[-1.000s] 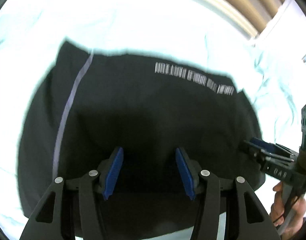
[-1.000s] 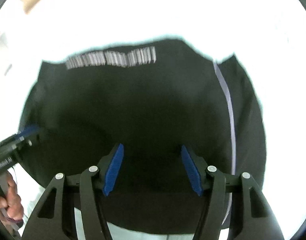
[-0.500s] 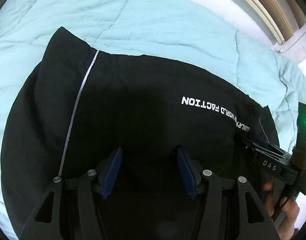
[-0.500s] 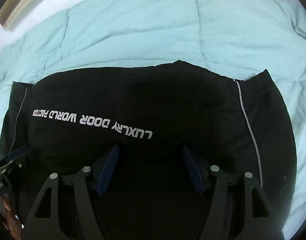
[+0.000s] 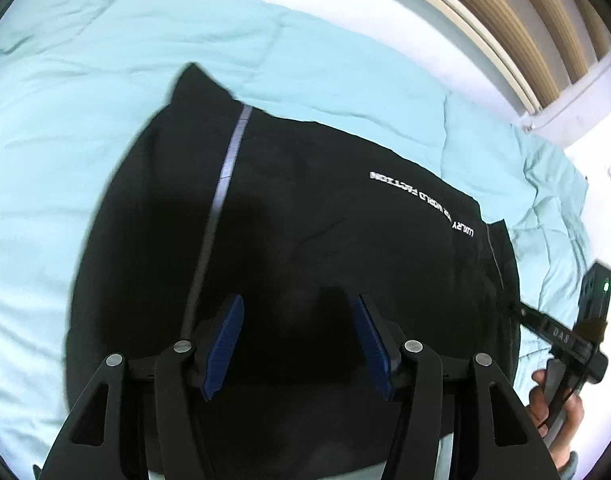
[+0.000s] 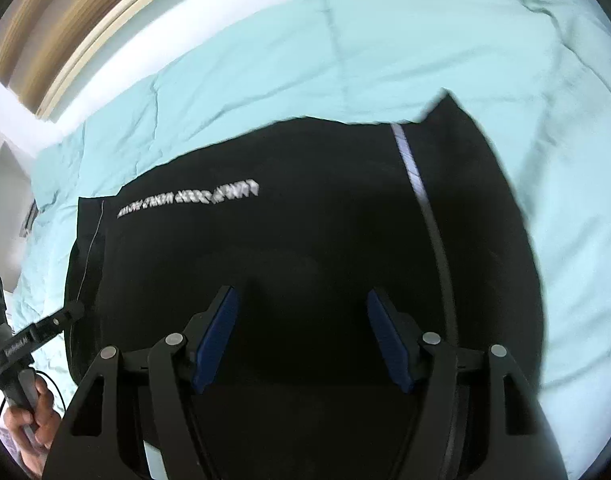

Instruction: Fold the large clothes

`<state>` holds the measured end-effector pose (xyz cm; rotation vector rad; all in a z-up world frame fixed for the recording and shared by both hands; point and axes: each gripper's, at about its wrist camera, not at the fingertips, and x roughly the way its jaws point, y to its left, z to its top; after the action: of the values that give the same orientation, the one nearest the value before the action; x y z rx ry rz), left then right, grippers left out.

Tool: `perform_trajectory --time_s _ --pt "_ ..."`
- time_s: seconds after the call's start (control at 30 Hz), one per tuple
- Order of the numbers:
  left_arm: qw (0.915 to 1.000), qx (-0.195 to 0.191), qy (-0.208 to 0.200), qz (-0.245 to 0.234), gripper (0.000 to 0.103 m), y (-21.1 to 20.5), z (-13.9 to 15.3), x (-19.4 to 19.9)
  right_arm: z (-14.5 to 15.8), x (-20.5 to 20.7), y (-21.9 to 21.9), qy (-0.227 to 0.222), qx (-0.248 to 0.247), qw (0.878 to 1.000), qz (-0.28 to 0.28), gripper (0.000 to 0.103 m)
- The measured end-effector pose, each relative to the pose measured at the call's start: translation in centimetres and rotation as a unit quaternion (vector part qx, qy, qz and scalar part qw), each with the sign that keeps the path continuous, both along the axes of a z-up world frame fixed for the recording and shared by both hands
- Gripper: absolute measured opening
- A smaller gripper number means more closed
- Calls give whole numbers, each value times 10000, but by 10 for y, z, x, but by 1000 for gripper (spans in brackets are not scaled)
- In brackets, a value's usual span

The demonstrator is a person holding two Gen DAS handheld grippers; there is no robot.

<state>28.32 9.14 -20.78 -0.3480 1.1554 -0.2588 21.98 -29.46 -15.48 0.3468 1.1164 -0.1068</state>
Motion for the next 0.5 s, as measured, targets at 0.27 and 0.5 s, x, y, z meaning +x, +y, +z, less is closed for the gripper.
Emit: perform_trajectory --time_s 0.27,0.5 --pt "9996 156 -139 184 60 41 17 -29 3 -33 -50 -37 49 9978 -654 75" --pt "9986 76 -247 470 60 76 26 -40 7 -64 -79 -40 63 9960 -890 76"
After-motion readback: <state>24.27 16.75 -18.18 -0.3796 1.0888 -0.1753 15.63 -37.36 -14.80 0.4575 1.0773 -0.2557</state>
